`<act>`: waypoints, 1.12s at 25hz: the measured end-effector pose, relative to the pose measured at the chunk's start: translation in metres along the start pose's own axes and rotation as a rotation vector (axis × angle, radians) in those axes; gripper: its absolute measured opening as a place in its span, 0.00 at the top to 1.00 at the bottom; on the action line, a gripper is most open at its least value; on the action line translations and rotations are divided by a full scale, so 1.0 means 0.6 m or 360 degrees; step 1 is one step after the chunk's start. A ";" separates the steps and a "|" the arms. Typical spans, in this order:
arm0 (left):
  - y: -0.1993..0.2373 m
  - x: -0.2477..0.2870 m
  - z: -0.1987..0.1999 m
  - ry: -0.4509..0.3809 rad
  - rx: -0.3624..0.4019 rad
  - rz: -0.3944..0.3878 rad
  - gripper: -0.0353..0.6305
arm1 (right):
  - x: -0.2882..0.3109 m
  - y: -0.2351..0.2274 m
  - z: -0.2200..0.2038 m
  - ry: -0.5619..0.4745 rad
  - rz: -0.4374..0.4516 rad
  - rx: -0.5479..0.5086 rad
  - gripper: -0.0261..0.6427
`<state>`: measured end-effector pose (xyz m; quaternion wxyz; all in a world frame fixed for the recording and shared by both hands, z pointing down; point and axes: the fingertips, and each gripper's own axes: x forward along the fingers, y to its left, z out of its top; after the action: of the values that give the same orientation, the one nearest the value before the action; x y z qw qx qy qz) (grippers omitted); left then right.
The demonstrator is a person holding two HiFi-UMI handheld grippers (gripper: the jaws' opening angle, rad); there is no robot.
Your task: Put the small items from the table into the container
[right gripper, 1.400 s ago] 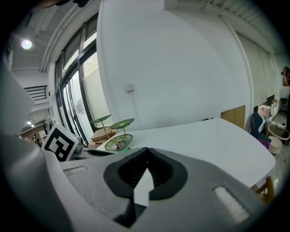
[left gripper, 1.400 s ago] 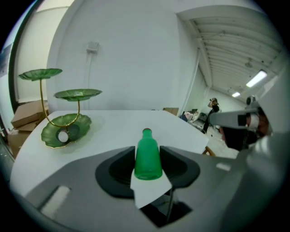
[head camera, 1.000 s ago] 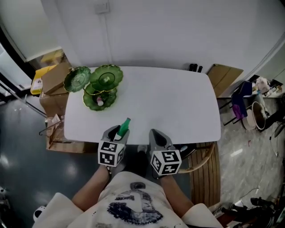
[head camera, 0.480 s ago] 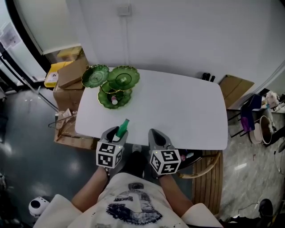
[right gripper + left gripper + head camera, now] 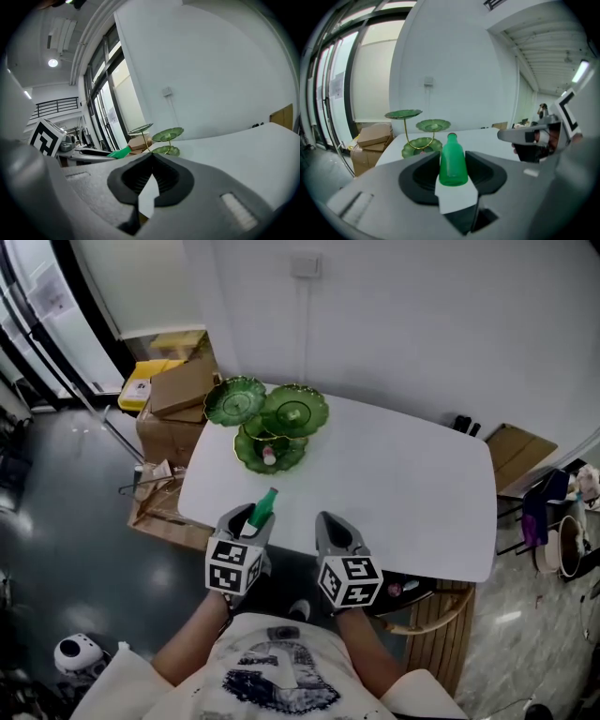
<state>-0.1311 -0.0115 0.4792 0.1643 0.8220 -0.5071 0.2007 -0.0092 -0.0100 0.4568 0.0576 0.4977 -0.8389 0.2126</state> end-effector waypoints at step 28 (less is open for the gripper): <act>0.241 0.095 0.150 -0.0063 0.0085 -0.0037 0.70 | 0.293 0.075 0.099 0.0030 0.0045 -0.0047 0.96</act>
<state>-0.2232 -0.1601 0.4391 0.1345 0.8358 -0.4949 0.1961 -0.1287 -0.1584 0.4440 0.0697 0.4829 -0.8483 0.2056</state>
